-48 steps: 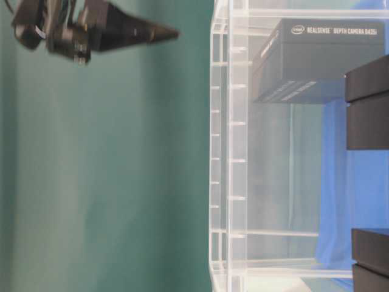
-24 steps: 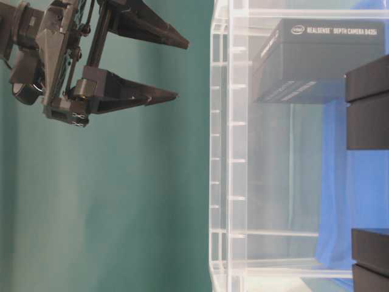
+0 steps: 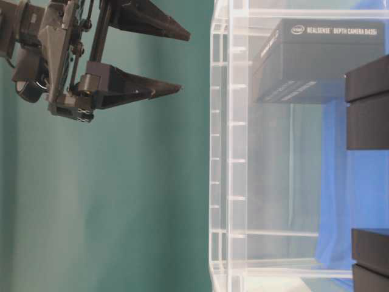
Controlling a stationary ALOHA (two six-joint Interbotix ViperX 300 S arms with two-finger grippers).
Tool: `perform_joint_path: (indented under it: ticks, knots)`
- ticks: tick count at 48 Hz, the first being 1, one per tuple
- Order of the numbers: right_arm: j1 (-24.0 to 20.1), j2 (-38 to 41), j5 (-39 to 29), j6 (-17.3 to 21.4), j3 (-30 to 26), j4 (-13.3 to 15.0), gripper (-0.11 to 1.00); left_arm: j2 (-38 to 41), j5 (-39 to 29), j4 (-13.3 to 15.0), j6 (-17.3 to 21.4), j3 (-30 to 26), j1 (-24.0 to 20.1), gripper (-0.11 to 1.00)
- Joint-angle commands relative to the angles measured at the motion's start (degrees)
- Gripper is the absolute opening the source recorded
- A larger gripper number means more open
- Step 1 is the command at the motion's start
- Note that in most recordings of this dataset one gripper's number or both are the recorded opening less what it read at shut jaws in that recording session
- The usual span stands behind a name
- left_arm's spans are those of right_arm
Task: Take the box out of the case with the right arm.
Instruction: 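Move the right gripper over the right black box and lower it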
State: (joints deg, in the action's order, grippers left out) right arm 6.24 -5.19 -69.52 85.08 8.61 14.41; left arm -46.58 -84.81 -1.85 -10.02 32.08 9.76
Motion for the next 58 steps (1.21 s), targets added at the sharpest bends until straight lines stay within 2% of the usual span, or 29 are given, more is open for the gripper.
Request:
perform_joint_path:
  ticks: [1,22,31,40,58]
  knots:
    - [0.09,-0.62,0.09,0.09,-1.41,0.09,0.84,0.18,0.26,0.0,0.0,-0.53,-0.09,0.0]
    - [0.09,-0.26,0.09,0.18,-1.49,0.18,0.92,0.18,0.26,0.0,0.09,-0.53,-0.09,0.0]
    - [0.18,0.18,0.09,0.26,-1.58,0.18,0.93,0.18,0.26,0.0,0.09,-0.53,-0.09,0.0]
    - [0.18,0.18,0.18,2.46,-1.58,0.88,0.93,0.18,0.26,0.09,0.09,-0.44,-0.18,0.0]
    - [0.18,0.18,0.09,2.64,-1.58,0.88,0.93,0.18,0.26,0.0,0.09,-0.44,-0.18,0.0]
